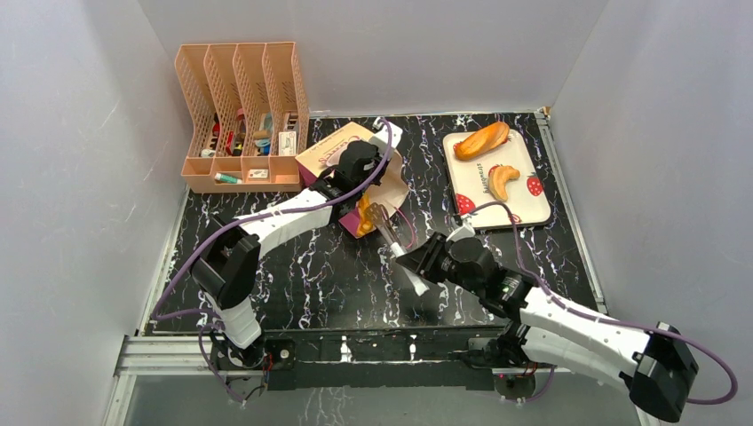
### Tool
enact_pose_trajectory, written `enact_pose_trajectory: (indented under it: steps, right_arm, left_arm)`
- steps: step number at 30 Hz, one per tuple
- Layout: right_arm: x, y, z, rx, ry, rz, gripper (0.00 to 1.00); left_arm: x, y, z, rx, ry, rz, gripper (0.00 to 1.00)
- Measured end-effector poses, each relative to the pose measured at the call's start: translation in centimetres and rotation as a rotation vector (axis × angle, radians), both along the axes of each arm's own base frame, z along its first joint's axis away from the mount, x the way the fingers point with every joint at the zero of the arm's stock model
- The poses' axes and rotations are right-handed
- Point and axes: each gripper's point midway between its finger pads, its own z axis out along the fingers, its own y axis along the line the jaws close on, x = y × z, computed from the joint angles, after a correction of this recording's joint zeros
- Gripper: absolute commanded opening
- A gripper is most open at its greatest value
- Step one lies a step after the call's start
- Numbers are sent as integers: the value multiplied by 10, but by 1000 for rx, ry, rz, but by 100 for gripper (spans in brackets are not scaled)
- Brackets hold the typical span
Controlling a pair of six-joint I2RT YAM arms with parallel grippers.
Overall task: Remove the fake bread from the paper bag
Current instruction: Take out the fake bread from the paper bag.
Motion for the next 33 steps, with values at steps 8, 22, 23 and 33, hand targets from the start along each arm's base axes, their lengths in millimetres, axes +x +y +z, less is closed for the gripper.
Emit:
enact_pose_trajectory:
  steps: [8,22,23,33]
  right_arm:
    - [16,16,-29,-52,45,9,1]
    - [35,37,-47,-16,56,47,29]
    - [36,38,-48,-13,56,49,30]
    - [39,41,-48,-1,55,39,39]
  left_arm:
    - [-10,-8,-5,-34,39,-58,0]
    - [-20,-9,-11,-66,83,-95,0]
    - [-20,-9,-12,-69,86,-95,0]
    - [-26,-4,-16,-80,102,-81,0]
